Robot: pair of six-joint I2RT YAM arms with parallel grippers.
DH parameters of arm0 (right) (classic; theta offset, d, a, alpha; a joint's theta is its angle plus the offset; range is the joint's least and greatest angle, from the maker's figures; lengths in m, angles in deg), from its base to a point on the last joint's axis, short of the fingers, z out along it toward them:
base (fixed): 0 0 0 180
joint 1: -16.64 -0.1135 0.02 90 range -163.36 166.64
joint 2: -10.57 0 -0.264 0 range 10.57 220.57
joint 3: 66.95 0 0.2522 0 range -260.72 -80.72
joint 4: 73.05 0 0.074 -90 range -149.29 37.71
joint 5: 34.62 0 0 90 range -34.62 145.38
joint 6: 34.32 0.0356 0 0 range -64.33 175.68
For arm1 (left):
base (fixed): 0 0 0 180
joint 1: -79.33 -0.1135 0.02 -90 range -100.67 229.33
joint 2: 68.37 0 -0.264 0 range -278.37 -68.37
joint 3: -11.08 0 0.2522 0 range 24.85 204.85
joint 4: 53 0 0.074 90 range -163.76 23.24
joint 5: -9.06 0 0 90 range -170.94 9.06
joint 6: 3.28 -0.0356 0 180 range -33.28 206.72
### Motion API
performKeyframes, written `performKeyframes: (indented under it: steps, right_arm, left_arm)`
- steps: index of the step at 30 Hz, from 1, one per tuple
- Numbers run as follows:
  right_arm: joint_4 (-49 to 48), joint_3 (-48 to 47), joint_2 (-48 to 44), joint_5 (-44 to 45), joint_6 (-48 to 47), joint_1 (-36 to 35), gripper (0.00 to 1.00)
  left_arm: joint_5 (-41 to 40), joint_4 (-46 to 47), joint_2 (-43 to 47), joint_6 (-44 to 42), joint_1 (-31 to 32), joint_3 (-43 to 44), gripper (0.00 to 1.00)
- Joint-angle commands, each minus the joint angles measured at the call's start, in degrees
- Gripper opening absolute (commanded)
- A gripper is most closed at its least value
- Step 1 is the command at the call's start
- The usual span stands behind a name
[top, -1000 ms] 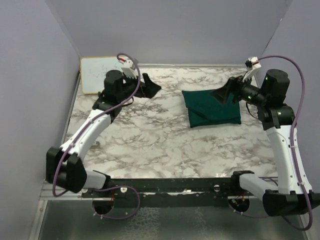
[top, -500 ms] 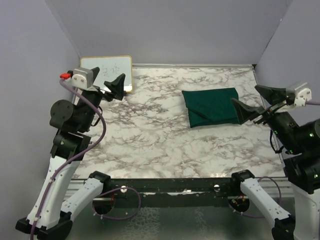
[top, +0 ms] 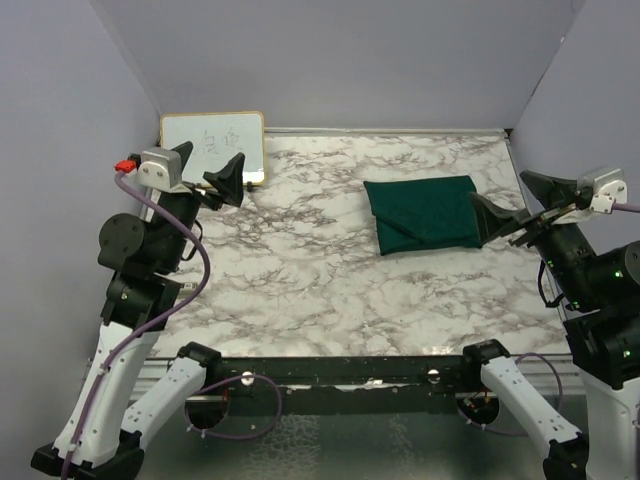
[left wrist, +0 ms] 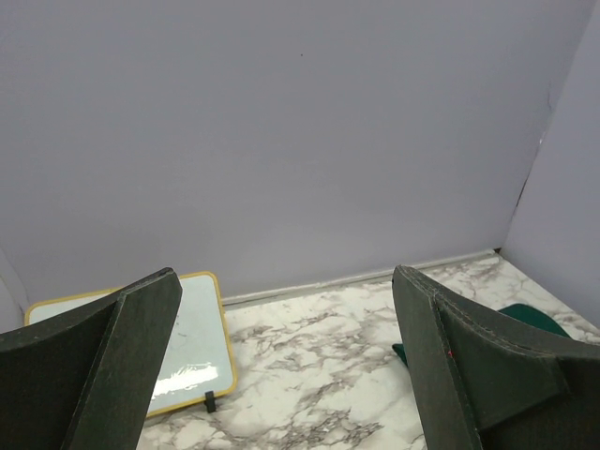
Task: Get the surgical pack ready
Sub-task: Reset both arms
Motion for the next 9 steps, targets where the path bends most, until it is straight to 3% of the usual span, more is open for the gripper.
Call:
performKeyframes:
  steps: [1,9]
  right_arm:
    - [-1.81,-0.28,0.31,2.24,0.63,-0.24,1.0]
    - [-2.75,1.04,-1.41,4.03,-0.02,-0.24,1.0]
  left_arm:
    - [-0.92,1.1,0.73,1.13,-0.23,-1.2,0.99]
    - [0.32,1.28,0.7,2.75,-0.19,-1.64,0.99]
